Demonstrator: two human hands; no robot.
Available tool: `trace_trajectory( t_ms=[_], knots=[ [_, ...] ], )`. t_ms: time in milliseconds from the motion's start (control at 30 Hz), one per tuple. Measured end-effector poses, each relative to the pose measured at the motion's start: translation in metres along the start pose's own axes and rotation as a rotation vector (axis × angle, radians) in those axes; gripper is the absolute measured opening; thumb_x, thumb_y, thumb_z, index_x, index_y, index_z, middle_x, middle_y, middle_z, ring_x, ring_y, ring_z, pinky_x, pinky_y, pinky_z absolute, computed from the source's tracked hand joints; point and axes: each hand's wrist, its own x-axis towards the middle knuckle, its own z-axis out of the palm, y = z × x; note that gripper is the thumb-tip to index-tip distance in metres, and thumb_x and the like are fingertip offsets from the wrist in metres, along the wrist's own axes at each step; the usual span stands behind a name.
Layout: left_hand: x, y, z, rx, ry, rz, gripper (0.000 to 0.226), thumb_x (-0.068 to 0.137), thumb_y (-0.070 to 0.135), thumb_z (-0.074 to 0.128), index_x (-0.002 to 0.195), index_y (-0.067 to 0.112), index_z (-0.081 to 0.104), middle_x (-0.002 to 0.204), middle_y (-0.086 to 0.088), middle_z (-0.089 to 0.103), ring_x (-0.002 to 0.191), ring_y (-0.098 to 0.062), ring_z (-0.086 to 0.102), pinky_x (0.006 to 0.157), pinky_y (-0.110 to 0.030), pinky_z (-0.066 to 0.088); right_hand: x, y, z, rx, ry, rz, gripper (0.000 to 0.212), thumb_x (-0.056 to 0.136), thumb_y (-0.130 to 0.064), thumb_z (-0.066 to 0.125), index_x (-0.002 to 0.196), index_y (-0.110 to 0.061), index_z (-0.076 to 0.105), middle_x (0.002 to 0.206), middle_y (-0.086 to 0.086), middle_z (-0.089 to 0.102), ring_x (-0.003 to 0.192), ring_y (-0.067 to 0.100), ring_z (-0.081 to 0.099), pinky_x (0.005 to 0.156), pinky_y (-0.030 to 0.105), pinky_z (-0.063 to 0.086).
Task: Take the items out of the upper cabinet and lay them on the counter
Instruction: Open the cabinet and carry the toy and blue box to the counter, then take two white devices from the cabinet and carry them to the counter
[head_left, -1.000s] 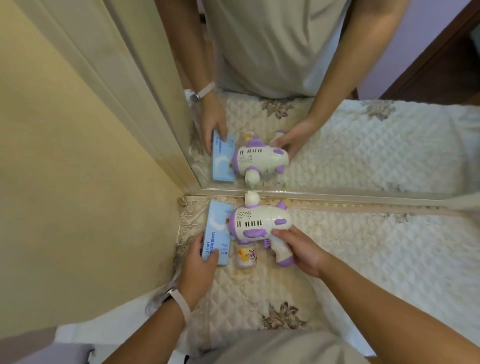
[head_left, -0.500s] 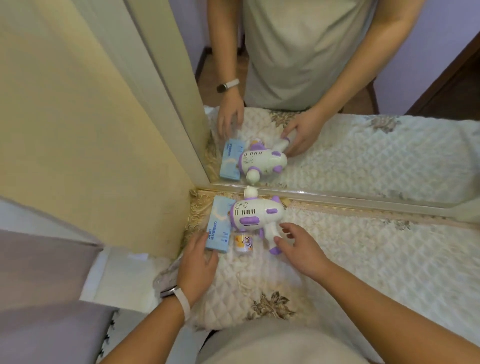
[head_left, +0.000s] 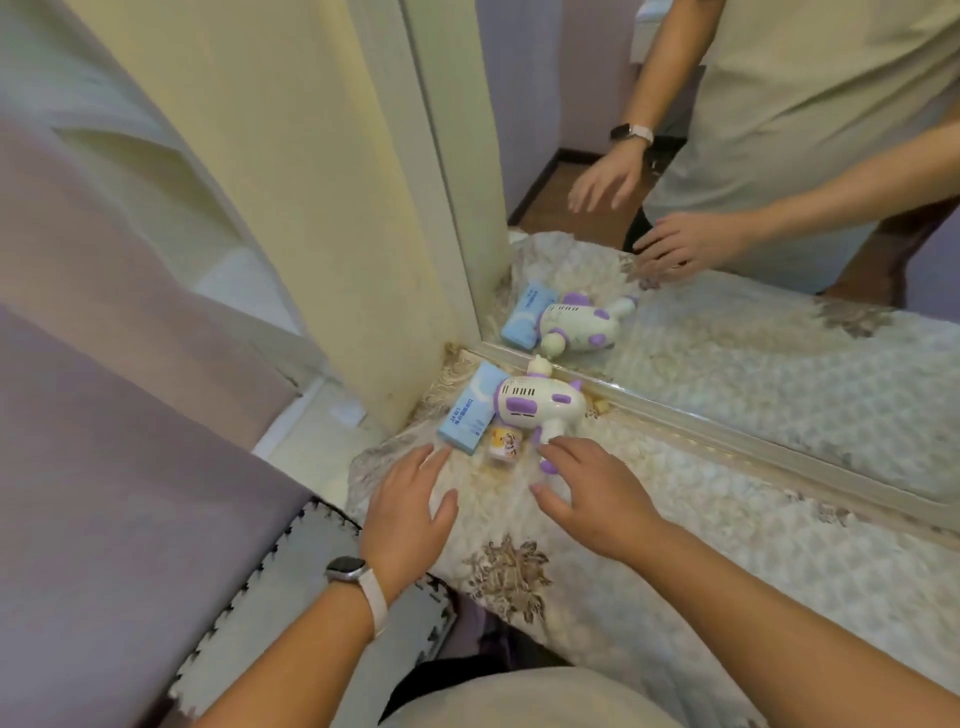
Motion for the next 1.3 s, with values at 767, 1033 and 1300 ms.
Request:
trace_trajectory(
  t_ms=[767, 1033, 1300],
  knots=[
    [-0.357, -0.109, -0.104, 0.305, 0.473, -0.535, 0.040, 0.087, 0.037, 0.053, 0.122, 0.021, 0.061, 0.130, -0.002, 0.059, 0.122, -0.023, 0.052, 0.104, -0.042, 0.039, -0.070, -0.319, 0.098, -0.269, -0.193, -1.127, 0.049, 0.089, -0.052, 0.049, 0.121, -0.017, 0.061, 0.123, 0.005, 0.062, 0.114, 0.027, 0.056, 0.085, 0.040, 0.049],
    [-0.580, -0.153, -0.133, 0.353, 0.573, -0.857, 0.044, 0.090, 0.042, 0.047, 0.127, 0.021, 0.060, 0.130, -0.002, 0.060, 0.124, -0.023, 0.052, 0.105, -0.045, 0.039, -0.199, -0.492, 0.176, -0.221, -0.209, -1.505, 0.049, 0.090, -0.052, 0.047, 0.120, -0.016, 0.063, 0.117, 0.006, 0.063, 0.108, 0.029, 0.058, 0.083, 0.040, 0.050],
    [-0.755, -0.164, -0.143, 0.373, 0.696, -1.180, 0.045, 0.090, 0.042, 0.047, 0.128, 0.021, 0.059, 0.131, -0.002, 0.059, 0.125, -0.022, 0.051, 0.104, -0.046, 0.041, -0.330, -0.615, 0.239, -0.138, -0.262, -1.769, 0.051, 0.089, -0.053, 0.046, 0.121, -0.017, 0.064, 0.122, 0.006, 0.064, 0.113, 0.027, 0.058, 0.086, 0.039, 0.050]
  ],
)
